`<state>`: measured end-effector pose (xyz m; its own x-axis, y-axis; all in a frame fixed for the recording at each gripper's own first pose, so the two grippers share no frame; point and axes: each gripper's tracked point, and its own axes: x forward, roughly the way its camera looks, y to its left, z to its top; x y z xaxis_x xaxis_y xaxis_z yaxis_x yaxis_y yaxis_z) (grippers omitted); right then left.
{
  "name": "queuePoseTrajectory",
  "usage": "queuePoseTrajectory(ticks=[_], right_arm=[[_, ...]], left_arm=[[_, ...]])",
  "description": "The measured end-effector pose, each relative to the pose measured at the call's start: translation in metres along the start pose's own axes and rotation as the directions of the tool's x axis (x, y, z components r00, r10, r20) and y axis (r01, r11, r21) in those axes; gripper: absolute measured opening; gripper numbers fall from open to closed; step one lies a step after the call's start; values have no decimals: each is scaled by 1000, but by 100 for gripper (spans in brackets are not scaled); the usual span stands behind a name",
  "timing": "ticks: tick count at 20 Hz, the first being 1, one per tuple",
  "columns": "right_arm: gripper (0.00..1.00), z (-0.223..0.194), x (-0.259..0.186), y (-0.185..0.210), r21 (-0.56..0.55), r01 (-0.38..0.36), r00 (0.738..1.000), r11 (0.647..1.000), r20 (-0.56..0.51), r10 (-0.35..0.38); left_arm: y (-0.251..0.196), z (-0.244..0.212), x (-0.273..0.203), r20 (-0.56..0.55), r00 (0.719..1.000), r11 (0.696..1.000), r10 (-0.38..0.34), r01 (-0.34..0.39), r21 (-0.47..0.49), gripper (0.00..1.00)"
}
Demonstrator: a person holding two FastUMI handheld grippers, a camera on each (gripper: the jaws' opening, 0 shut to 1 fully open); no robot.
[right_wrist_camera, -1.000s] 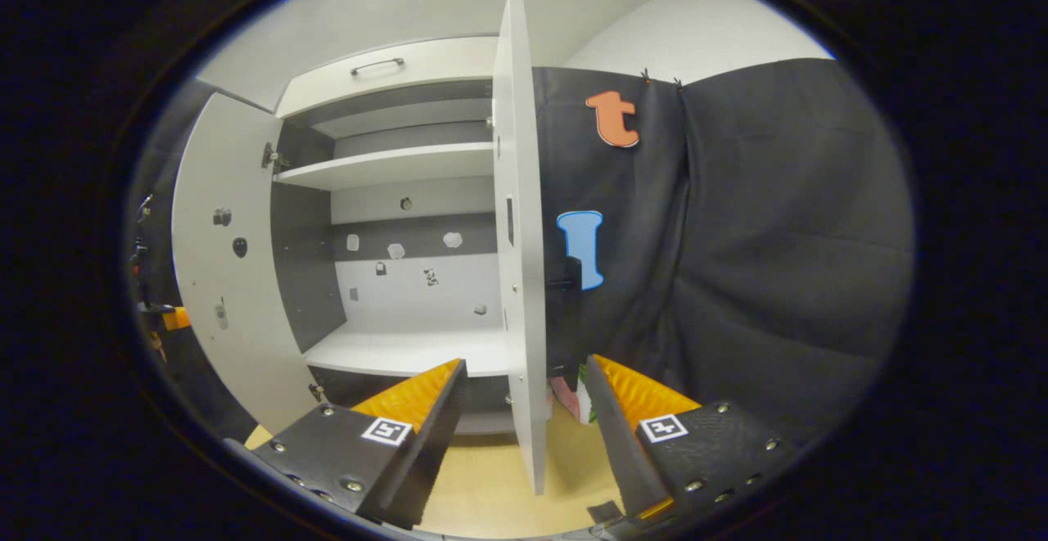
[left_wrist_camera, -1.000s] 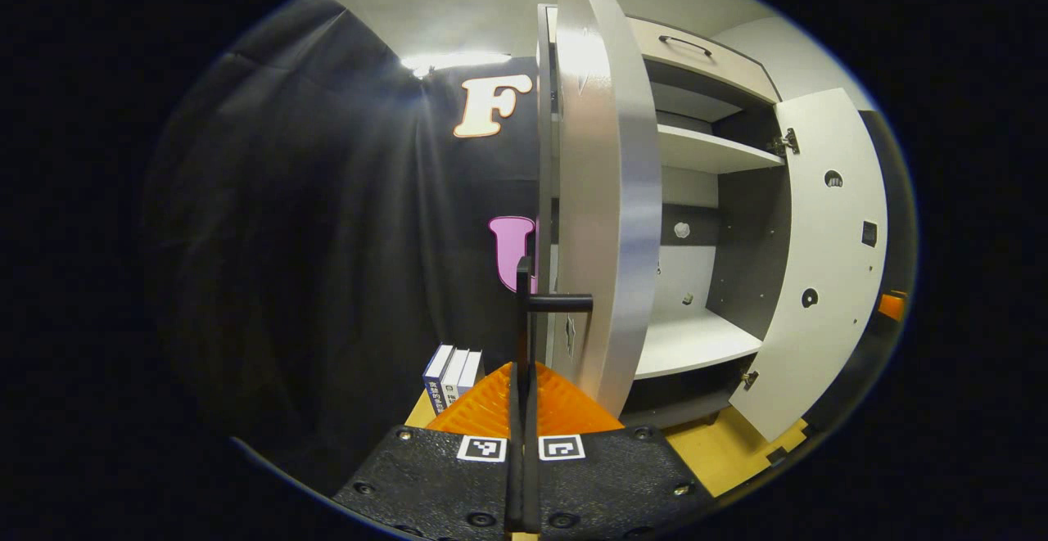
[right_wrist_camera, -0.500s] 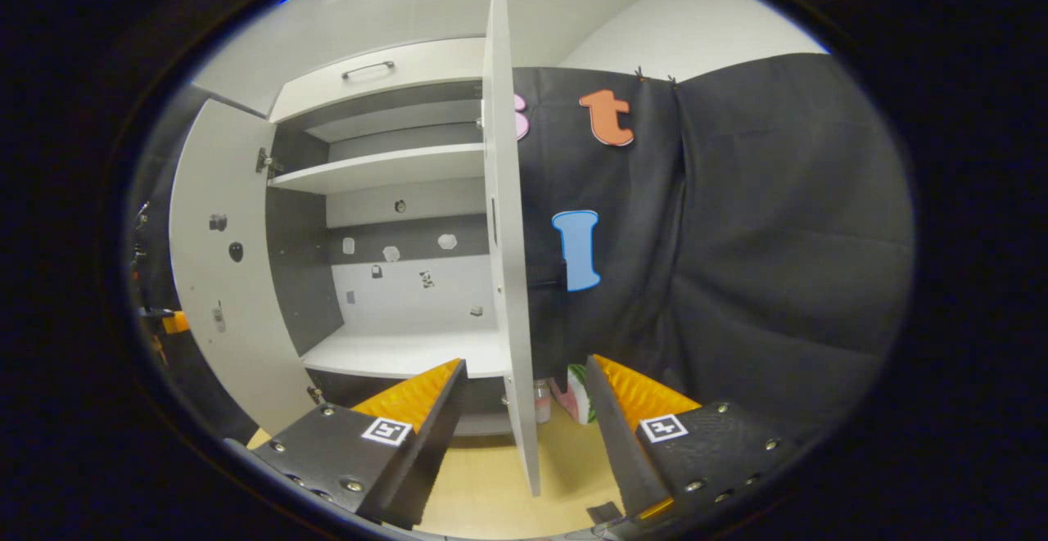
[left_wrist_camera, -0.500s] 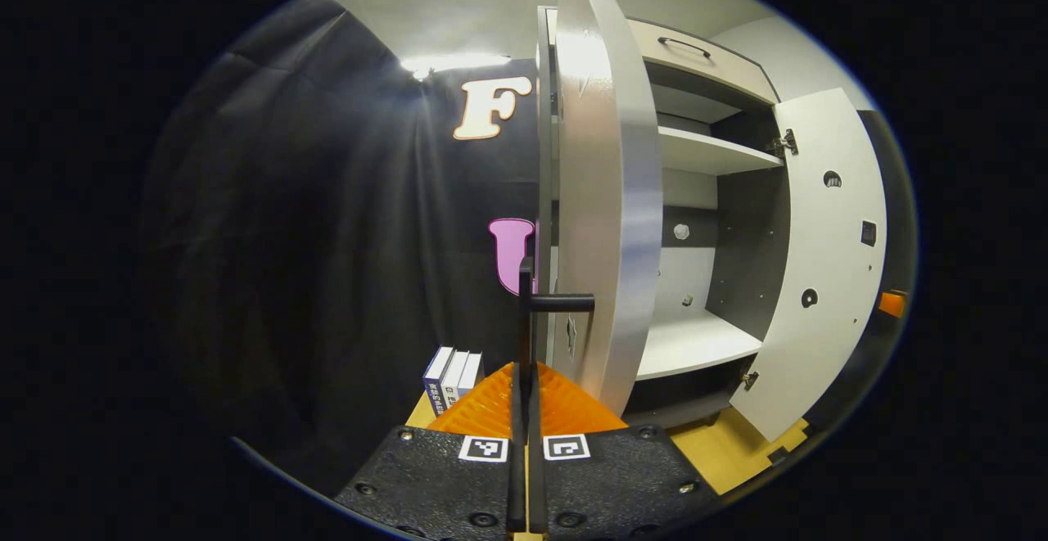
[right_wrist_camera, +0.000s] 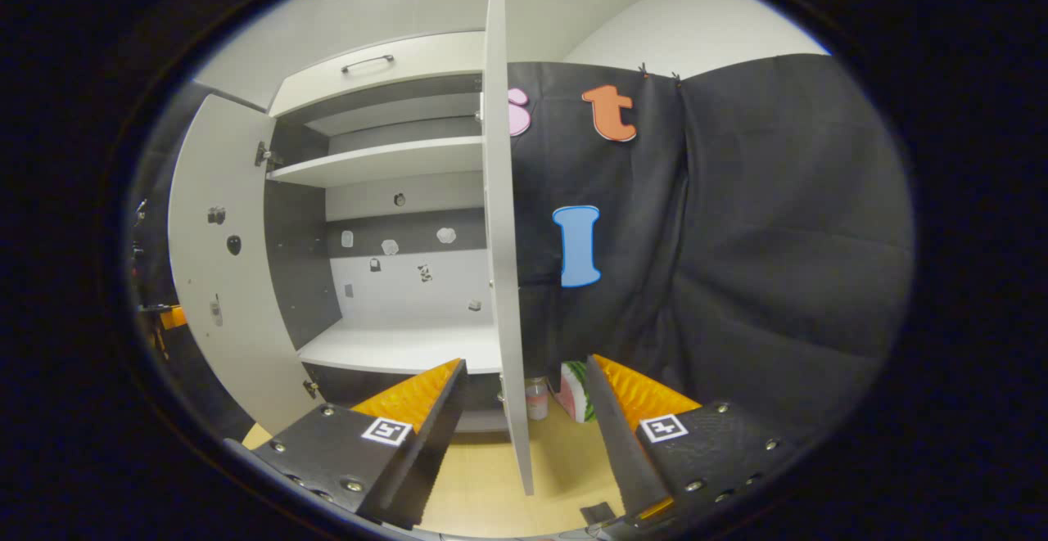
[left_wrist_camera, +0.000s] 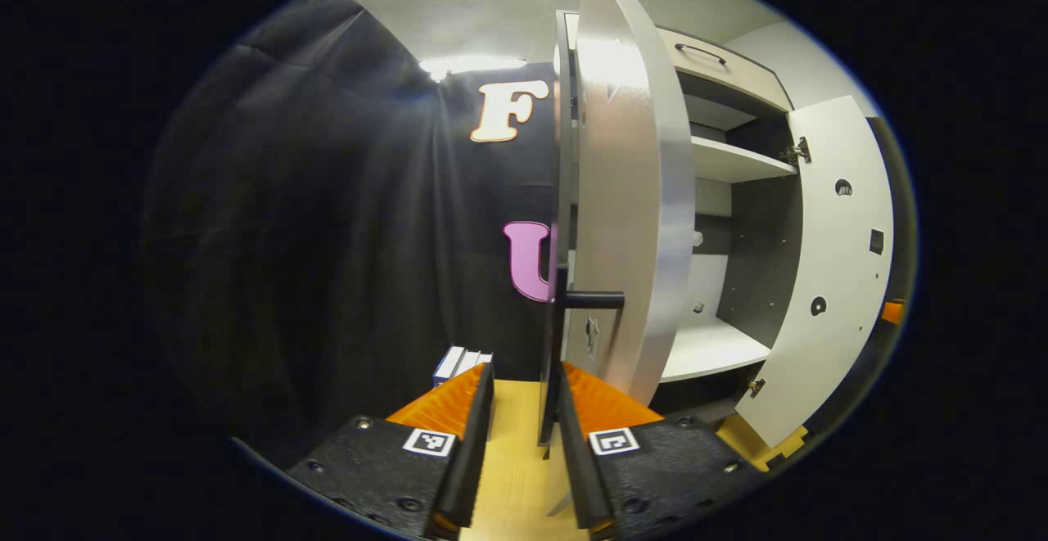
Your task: Open the right door of the double-door shoe cabinet with the right hand, and open the left door with the left hand.
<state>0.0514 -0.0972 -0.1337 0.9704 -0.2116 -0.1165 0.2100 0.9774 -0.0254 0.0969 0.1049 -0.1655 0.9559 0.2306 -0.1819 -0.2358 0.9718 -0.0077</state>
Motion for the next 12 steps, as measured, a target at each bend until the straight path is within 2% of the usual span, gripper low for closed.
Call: queuePoseTrajectory(ticks=[2, 5, 8, 12], right_arm=[[86, -2, 2, -1, -6, -3, 1000, 1000, -8, 3], [86, 0, 6, -1, -16, -8, 1000, 1000, -6, 8], [86, -2, 11, 6, -22, -35, 999, 999, -20, 35], [86, 5, 7, 25, -24, -76, 997, 997, -15, 76]], left_arm=[[5, 0, -4, -4, 999, 999, 36, -36, 5, 63], [14, 8, -11, 25, 997, 996, 69, -71, 53, 86], [16, 14, -17, 32, 995, 994, 90, -92, 66, 86], [7, 21, -31, 15, 993, 993, 116, -116, 17, 86]])
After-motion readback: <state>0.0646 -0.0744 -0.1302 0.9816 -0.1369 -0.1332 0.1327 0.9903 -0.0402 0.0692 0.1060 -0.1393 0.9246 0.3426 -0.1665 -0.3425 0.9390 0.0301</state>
